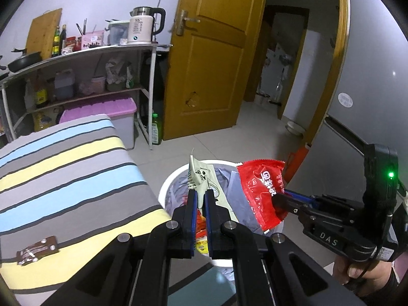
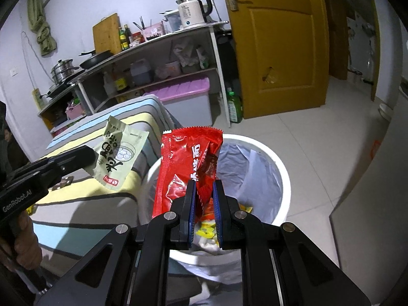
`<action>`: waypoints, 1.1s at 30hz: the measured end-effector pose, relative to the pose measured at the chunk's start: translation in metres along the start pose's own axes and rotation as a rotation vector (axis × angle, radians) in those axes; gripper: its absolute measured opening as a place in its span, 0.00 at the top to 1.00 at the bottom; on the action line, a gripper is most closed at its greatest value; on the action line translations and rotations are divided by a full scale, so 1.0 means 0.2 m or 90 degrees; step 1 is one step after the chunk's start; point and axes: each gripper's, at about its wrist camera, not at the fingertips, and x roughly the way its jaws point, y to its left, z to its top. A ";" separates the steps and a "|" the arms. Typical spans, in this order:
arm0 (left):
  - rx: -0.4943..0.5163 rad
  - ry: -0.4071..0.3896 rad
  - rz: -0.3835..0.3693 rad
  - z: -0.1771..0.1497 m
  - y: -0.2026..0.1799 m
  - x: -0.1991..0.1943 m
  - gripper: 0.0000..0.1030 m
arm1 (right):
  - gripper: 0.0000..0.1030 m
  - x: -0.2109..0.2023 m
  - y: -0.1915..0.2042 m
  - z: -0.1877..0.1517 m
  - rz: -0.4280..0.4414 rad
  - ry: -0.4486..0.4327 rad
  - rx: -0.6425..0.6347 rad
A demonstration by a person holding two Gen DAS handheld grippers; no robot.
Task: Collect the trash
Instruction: 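Carry the red wrapper and green sachet over the trash bin, then open both tools to drop the red wrapper and sachet into the bin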
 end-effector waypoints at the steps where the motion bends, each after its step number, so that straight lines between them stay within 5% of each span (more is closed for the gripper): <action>1: 0.001 0.005 -0.001 0.00 0.00 0.02 0.94 | 0.87 0.01 0.00 0.00 -0.001 0.002 0.003; 7: 0.003 0.030 0.001 0.00 -0.01 0.15 0.94 | 0.86 0.09 -0.05 0.01 -0.011 0.016 0.012; 14: -0.014 0.043 -0.004 -0.03 0.04 0.21 0.83 | 0.84 0.15 -0.06 -0.01 -0.012 0.028 0.007; 33: -0.032 -0.013 0.027 -0.04 0.13 -0.09 0.83 | 0.76 -0.03 0.13 0.03 0.025 -0.016 -0.037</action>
